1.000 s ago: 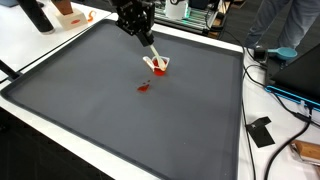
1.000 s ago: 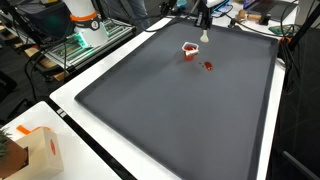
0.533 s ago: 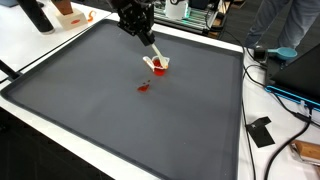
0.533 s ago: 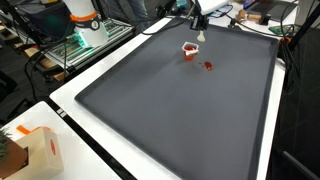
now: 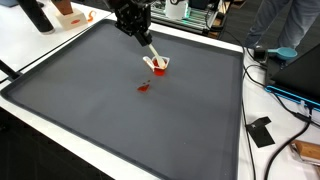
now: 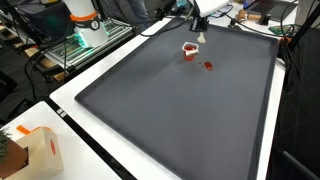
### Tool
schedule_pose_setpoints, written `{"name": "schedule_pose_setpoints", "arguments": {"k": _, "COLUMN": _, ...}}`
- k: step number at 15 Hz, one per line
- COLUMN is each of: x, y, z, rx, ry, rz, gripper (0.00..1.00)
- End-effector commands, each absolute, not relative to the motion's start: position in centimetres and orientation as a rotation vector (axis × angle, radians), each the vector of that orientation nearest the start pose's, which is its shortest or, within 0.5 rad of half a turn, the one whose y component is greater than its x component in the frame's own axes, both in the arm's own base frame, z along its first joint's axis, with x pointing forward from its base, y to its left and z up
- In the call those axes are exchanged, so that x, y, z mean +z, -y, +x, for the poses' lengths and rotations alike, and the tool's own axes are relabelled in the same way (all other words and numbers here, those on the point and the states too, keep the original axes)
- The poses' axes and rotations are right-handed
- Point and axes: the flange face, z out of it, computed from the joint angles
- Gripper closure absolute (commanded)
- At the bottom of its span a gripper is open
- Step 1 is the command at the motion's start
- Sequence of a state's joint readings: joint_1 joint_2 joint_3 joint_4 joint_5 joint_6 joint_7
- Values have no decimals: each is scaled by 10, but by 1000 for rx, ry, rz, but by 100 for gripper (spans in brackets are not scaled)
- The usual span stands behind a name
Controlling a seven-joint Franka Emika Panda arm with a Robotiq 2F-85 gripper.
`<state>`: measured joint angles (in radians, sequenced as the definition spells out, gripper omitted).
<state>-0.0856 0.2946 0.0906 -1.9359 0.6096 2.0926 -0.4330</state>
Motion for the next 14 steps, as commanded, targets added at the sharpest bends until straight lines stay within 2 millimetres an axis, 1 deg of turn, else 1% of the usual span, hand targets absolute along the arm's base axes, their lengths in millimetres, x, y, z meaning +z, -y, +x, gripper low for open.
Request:
{"name": "schedule_pose_setpoints", "arguments": {"k": 1, "x": 338, "y": -23, "z": 604, "rx": -11, "ry": 119, "rz": -2605, "gripper": 97}}
{"name": "schedule_pose_setpoints", "arguments": {"k": 8, "x": 373, "y": -24, "z": 604, "rx": -68, "ry": 153, "rz": -2701, "gripper": 97}}
{"name": "schedule_pose_setpoints", "arguments": {"k": 14, "x": 410, "y": -42, "z": 595, "rx": -97, "ry": 207, "rz": -2819, "gripper": 97}}
